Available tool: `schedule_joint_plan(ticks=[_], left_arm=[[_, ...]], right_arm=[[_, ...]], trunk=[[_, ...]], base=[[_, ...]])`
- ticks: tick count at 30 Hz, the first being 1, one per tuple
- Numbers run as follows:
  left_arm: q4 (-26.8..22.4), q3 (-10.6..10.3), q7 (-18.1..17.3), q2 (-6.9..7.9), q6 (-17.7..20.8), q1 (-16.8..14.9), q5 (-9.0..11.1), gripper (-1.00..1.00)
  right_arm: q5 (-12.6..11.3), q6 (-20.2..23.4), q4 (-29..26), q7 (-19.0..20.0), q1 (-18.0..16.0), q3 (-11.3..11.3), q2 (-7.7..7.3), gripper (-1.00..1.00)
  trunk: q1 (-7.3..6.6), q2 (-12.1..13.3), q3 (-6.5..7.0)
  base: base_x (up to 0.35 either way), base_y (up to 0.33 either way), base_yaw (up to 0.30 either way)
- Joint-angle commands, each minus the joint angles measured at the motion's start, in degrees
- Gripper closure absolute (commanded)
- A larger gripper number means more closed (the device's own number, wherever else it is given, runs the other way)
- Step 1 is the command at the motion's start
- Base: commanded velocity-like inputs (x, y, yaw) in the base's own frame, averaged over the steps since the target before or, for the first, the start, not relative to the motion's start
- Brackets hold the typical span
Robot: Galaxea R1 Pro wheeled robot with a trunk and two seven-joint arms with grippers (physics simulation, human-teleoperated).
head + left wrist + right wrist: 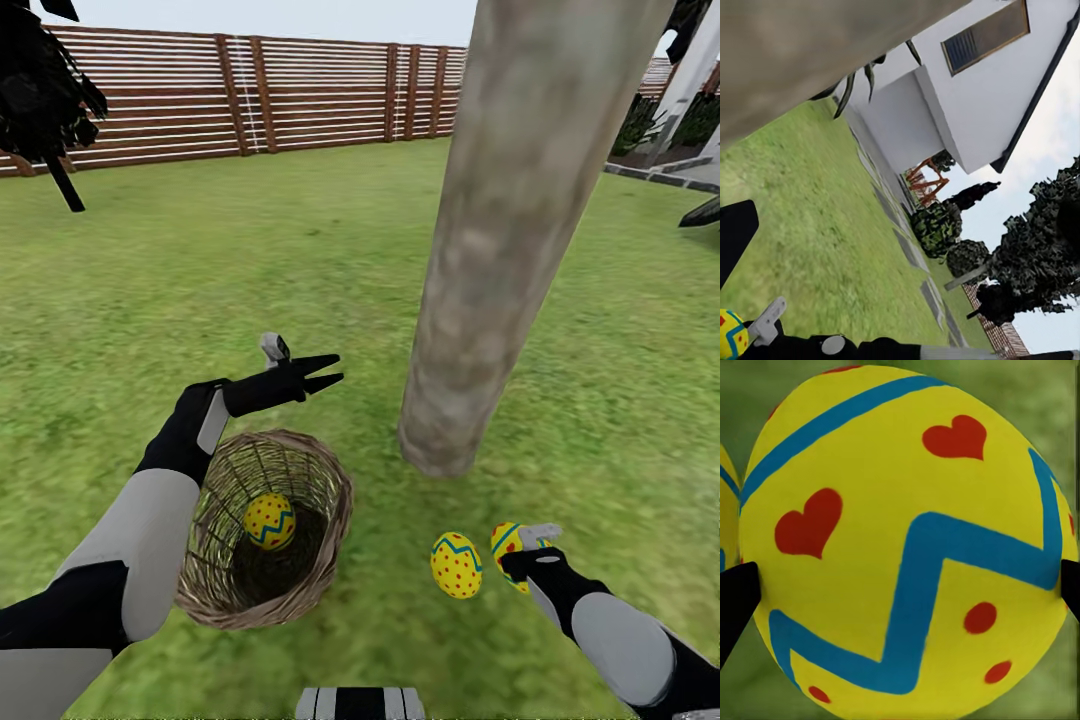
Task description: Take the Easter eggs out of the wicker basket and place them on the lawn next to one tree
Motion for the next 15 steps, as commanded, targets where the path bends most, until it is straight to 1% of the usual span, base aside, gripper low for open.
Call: schedule_joint_plan(ticks=[1, 9, 11, 13, 15], left_arm=[[0.0, 0.17, -0.19, -0.07, 0.52, -0.03, -0.09, -1.0], [0.0, 0.18, -0.35, -0.01, 0.25, -0.03, 0.01, -1.0], [0.05, 0.24, -0.57, 0.05, 0.06, 0.0, 0.07, -1.0], [0.33, 0.43, -0.62, 0.83, -0.04, -0.02, 0.24, -1.0], [0.49, 0.58, -0.71, 1.15, -0.18, 0.02, 0.33, -1.0]], right_arm=[[0.47, 0.22, 0.01, -0.2, -0.26, -0.31, -0.02, 1.0], [0.41, -0.22, 0.0, -0.28, -0.56, -0.33, 0.05, 1.0], [0.41, -0.27, 0.0, -0.28, -0.56, -0.32, 0.05, 1.0], [0.41, -0.28, 0.0, -0.28, -0.56, -0.31, 0.11, 1.0], [0.41, -0.28, 0.0, -0.28, -0.56, -0.31, 0.13, 1.0]], trunk=[[0.01, -0.03, -0.27], [0.22, -0.14, -2.04], [0.22, -0.14, -2.04], [0.22, -0.14, -2.04], [0.22, -0.14, -2.04]], base=[[0.0, 0.0, 0.0], [0.0, 0.0, 0.0], [0.0, 0.0, 0.0], [0.0, 0.0, 0.0], [0.011, 0.0, 0.0]])
